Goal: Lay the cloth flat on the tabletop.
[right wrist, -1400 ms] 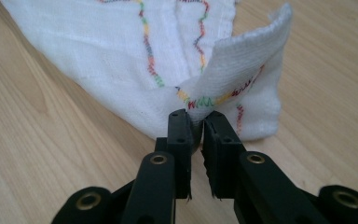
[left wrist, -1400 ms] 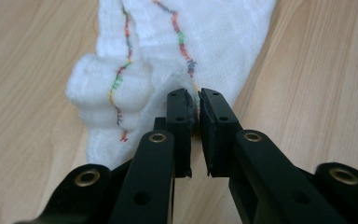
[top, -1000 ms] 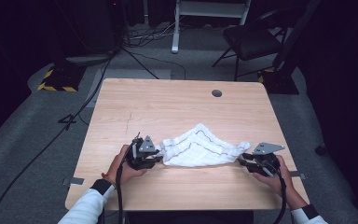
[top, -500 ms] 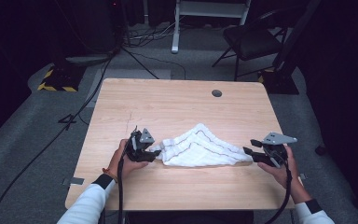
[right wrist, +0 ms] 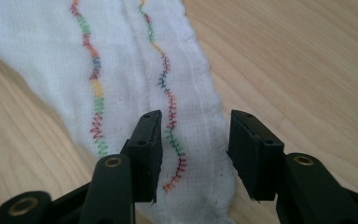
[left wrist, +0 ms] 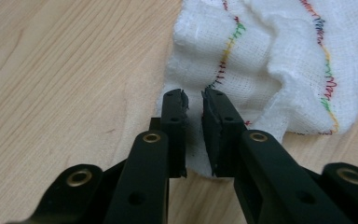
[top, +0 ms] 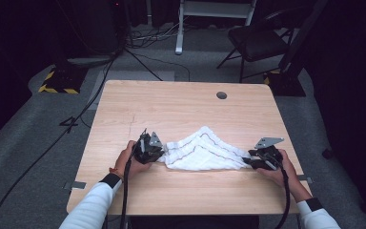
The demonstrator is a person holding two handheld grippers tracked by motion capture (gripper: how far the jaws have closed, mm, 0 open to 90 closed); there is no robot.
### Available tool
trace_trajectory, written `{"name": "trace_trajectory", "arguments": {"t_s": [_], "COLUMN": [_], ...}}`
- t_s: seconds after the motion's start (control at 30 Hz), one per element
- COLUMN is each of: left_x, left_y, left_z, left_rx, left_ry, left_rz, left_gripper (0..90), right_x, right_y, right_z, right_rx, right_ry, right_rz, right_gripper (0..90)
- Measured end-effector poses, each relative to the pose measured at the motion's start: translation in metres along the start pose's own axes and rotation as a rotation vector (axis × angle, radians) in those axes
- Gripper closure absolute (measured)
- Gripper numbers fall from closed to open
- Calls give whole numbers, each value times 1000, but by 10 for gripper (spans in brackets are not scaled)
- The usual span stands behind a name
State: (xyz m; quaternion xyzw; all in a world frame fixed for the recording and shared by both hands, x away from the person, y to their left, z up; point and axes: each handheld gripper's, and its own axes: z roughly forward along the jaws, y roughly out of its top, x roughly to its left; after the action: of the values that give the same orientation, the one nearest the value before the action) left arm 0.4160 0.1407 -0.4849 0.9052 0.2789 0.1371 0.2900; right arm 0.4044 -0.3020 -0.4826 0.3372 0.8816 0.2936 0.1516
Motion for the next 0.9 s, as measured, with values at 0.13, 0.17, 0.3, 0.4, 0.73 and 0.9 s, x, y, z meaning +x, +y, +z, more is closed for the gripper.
{"name": "trace_trajectory", "arguments": {"t_s": [0.13, 0.17, 0.3, 0.4, 0.73, 0.9], "left_x": [6, 6, -2, -8, -39, -30], "left_y": [-1, -1, -10, -14, -19, -10], "left_z": [-1, -2, -11, -16, -28, -33], "left_rx": [10, 21, 26, 35, 10, -64], "left_ry": [-23, -27, -53, -91, -156, -153], "left_rz": [-6, 4, -1, 2, 48, -13], "left_gripper": [874, 874, 876, 875, 752, 609], "right_x": [4, 4, 1, -1, -14, -17], "right_y": [-7, -7, -14, -17, -15, -15], "right_z": [-5, -5, -11, -14, -12, -19], "right_rx": [-5, -5, 3, 13, 20, -18], "right_ry": [10, 10, -25, -57, -200, -194], "right_rz": [29, 29, 56, 69, 87, 122], "right_gripper": [561, 561, 500, 474, 457, 471]}}
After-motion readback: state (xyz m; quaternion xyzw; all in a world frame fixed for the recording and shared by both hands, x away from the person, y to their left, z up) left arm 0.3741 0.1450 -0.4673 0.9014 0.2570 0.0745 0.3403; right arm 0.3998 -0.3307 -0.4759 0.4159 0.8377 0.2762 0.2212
